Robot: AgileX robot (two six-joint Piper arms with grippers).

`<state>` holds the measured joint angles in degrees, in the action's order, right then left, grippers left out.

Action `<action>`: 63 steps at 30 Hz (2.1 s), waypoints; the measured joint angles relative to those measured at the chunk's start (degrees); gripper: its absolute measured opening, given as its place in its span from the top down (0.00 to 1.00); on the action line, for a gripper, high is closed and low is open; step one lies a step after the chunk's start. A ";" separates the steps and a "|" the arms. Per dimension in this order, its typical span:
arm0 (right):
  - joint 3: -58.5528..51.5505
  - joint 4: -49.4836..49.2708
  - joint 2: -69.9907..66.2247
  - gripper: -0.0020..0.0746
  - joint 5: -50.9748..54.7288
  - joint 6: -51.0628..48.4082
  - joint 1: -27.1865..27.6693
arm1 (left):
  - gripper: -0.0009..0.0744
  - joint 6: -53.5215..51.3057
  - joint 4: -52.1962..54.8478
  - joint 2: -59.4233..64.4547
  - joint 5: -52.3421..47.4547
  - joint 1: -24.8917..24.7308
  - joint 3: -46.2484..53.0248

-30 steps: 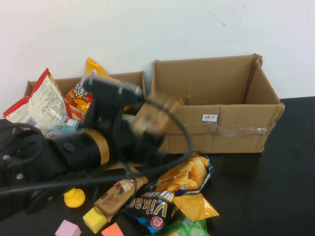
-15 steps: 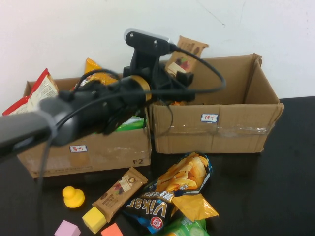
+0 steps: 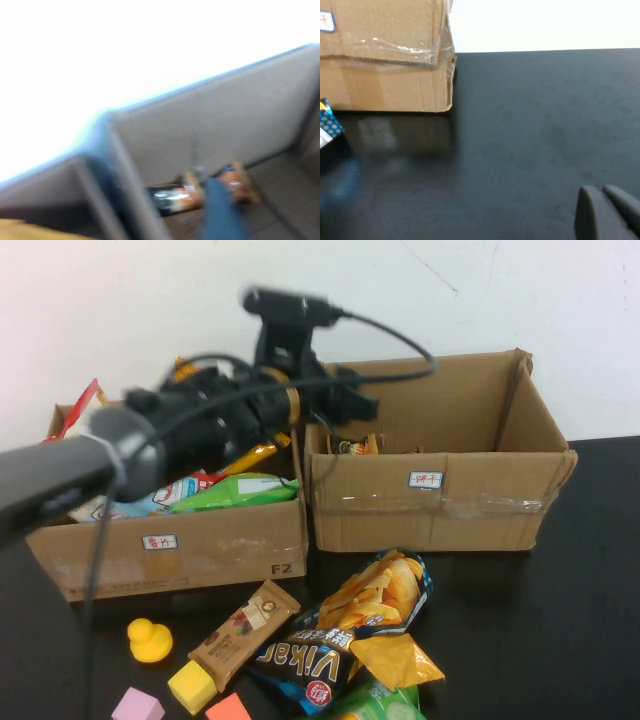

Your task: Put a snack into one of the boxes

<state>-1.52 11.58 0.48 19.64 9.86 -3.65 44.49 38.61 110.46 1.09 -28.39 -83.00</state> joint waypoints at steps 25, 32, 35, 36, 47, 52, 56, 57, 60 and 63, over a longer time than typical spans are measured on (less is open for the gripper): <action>0.00 0.00 0.00 0.97 0.00 0.00 0.00 | 0.99 8.10 9.62 -45.70 -3.63 -5.08 43.73; 0.00 0.00 0.00 0.97 0.00 0.00 0.00 | 0.99 11.42 9.72 -57.37 -5.69 -2.44 54.61; 0.00 0.00 0.00 0.97 0.00 0.00 0.00 | 0.99 14.30 9.51 -63.41 -4.29 1.39 59.59; 0.00 0.00 0.00 0.97 0.00 0.00 0.00 | 0.99 14.84 9.41 -65.48 -3.40 3.04 61.39; 0.00 0.00 0.00 0.97 0.00 0.00 0.00 | 0.99 -10.06 -13.23 -89.58 1.06 16.75 76.29; 0.00 0.00 0.00 0.97 0.00 0.00 0.00 | 0.99 -32.01 -32.88 -99.65 0.56 21.42 81.09; 0.00 0.00 0.00 0.97 0.00 0.00 0.00 | 0.99 -41.38 -41.35 -106.01 -0.69 26.16 84.26; 0.00 0.00 0.00 0.97 0.00 0.00 0.00 | 0.99 -42.06 -42.21 -107.27 -1.09 27.33 84.51; 0.00 0.00 0.00 0.97 0.00 0.00 0.00 | 0.99 -43.08 -43.54 -110.02 -5.51 30.69 84.50; 0.00 0.00 0.00 0.97 0.00 0.00 0.00 | 0.99 -43.20 -43.78 -110.99 -10.90 33.62 84.50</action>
<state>-1.52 11.58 0.48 19.64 9.86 -3.65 1.29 -5.17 -0.53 -9.82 5.23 1.50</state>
